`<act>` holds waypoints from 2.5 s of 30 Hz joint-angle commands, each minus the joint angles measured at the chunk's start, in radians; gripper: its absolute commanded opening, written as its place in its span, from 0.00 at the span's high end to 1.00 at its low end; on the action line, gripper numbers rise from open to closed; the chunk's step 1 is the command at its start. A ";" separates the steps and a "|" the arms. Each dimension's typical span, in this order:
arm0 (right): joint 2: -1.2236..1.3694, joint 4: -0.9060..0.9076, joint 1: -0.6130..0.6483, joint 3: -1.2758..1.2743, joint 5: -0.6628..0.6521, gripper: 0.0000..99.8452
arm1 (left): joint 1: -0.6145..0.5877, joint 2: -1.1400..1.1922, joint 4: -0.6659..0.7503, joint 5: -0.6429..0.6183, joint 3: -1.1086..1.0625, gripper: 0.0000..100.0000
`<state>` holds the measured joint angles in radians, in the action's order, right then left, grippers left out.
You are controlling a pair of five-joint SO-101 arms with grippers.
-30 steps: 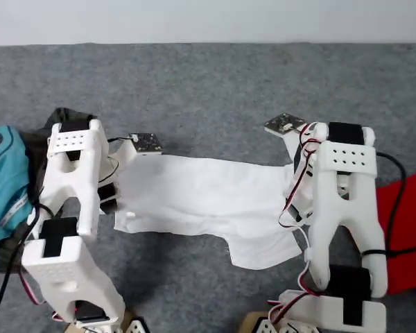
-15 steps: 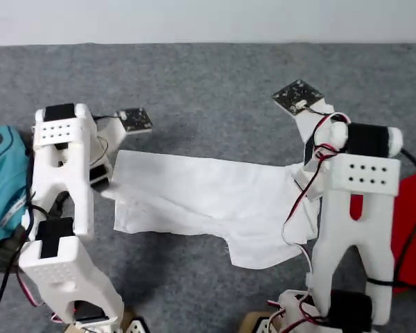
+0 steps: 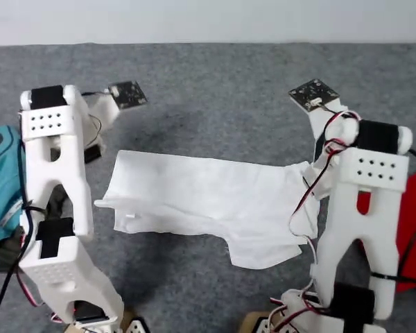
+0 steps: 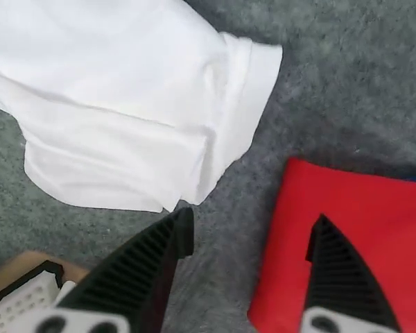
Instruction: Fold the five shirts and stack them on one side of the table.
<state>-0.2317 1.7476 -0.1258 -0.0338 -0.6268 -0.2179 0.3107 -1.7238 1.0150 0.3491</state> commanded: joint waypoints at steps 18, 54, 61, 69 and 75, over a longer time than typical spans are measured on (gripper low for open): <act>0.056 -0.033 0.079 0.049 0.152 0.73 | 0.133 0.399 0.222 -0.479 0.054 1.00; -0.182 0.039 0.073 -0.241 0.241 0.73 | 0.100 -0.224 -0.011 -0.049 -0.420 0.89; -0.180 0.039 0.077 -0.245 0.242 0.73 | 0.104 -0.222 0.066 0.055 -0.421 0.89; -0.180 0.039 0.077 -0.245 0.244 0.73 | 0.098 -0.224 0.068 0.186 -0.504 0.89; -0.180 0.039 0.074 -0.242 0.242 0.73 | 0.078 -0.222 0.097 0.244 -0.536 0.89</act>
<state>-0.3790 1.7538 -0.0506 -0.2869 -0.3936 -0.1243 0.1450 -1.6625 1.2267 -0.1818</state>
